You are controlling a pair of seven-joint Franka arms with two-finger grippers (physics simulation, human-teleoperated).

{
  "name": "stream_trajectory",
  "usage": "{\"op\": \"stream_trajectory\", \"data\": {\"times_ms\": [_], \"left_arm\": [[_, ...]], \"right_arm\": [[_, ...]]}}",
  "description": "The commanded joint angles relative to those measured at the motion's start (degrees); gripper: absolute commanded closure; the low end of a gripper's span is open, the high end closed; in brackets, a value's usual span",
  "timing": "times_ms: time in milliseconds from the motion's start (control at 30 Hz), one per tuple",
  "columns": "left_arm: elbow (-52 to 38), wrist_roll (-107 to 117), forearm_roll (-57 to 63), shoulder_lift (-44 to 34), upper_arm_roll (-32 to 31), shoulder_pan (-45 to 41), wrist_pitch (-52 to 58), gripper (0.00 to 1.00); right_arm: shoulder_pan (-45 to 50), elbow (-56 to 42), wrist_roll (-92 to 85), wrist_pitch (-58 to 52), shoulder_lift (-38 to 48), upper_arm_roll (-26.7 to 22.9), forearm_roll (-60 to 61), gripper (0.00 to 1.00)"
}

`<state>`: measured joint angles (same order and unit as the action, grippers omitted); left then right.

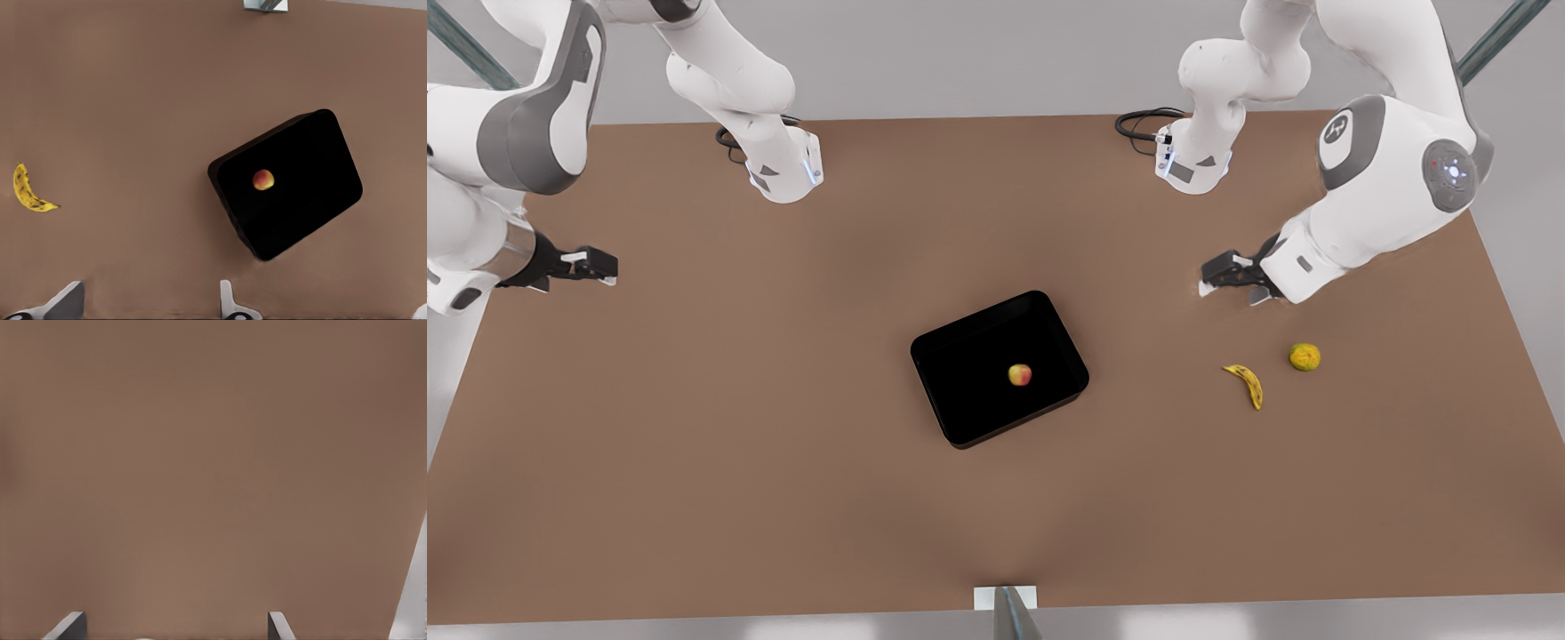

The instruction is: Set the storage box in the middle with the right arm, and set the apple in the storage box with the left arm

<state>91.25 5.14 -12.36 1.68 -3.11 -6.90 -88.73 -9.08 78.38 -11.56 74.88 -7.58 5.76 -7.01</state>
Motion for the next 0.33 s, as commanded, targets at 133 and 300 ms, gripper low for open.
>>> {"op": "stream_trajectory", "data": {"times_ms": [133,300], "left_arm": [[-3.0,-4.9,12.6,2.5,2.7,2.2,0.5,0.0],[-7.8,-5.0,12.6,7.5,2.3,2.7,0.8,0.0]], "right_arm": [[1.7,0.1,-2.8,0.0,-1.7,-1.9,0.2,0.0],[1.4,0.5,-2.9,-0.1,-1.7,-2.0,0.2,0.0]]}}
